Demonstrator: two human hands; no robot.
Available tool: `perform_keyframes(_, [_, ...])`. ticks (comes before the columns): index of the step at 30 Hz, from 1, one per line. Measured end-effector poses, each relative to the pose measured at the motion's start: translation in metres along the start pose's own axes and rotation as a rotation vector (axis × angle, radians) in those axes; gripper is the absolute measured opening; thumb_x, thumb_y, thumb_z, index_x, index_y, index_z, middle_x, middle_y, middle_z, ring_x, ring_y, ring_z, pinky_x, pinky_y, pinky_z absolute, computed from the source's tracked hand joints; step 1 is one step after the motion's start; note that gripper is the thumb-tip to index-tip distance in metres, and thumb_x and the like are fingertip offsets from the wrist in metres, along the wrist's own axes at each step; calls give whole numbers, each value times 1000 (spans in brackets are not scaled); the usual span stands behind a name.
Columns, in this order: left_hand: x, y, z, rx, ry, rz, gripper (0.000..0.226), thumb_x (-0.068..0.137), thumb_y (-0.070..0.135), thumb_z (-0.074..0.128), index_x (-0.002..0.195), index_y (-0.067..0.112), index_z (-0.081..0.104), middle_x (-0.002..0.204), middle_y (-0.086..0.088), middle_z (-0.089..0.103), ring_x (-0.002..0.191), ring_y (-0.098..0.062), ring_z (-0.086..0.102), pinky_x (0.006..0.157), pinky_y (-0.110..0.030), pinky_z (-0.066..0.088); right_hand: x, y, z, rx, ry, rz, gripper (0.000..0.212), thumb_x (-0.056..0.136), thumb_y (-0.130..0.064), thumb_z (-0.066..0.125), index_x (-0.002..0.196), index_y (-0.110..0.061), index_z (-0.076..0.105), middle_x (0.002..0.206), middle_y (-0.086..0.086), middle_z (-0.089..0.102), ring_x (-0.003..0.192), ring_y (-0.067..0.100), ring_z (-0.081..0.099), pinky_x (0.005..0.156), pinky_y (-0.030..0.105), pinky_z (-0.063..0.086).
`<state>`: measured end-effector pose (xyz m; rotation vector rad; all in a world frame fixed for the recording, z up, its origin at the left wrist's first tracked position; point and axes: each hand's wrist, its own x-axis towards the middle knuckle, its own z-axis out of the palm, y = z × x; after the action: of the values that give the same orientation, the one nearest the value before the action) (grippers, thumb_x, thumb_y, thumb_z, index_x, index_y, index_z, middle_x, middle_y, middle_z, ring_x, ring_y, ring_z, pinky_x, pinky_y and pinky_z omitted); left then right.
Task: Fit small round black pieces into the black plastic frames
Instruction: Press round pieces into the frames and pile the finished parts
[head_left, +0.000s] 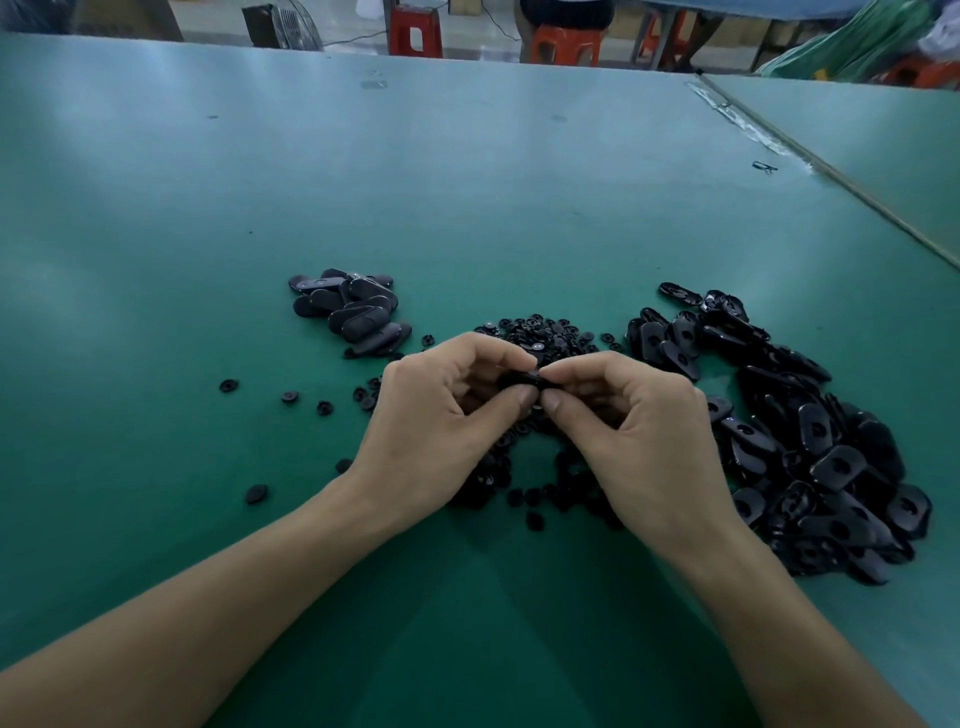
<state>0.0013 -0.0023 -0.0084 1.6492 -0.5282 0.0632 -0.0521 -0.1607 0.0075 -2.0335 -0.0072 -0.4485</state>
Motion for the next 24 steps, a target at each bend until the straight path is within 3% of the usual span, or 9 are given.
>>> perform_keyframes(9, [1, 0, -1, -40, -21, -1, 32, 83, 2, 78, 98, 30, 74, 89, 12, 78, 80, -4, 74, 75, -18, 57, 0, -1, -2, 13, -60, 41, 13, 90, -14, 72, 90, -27, 69, 86, -20, 71, 76, 1, 67, 66, 10, 50])
perform_keyframes(19, [2, 3, -1, -132, -43, -53, 27, 81, -1, 77, 96, 21, 75, 84, 4, 78, 77, -9, 74, 72, -20, 58, 5, 0, -11, 63, -137, 71, 11, 89, -16, 75, 91, -26, 72, 84, -10, 75, 81, 10, 72, 77, 33, 61])
perform_keyframes(24, [3, 2, 0, -147, -46, -69, 28, 82, -3, 76, 95, 22, 74, 82, 4, 78, 74, -9, 74, 71, -20, 58, 4, -1, -9, 37, -128, 67, 12, 90, -16, 73, 90, -27, 70, 84, -14, 74, 77, 6, 70, 72, 28, 59])
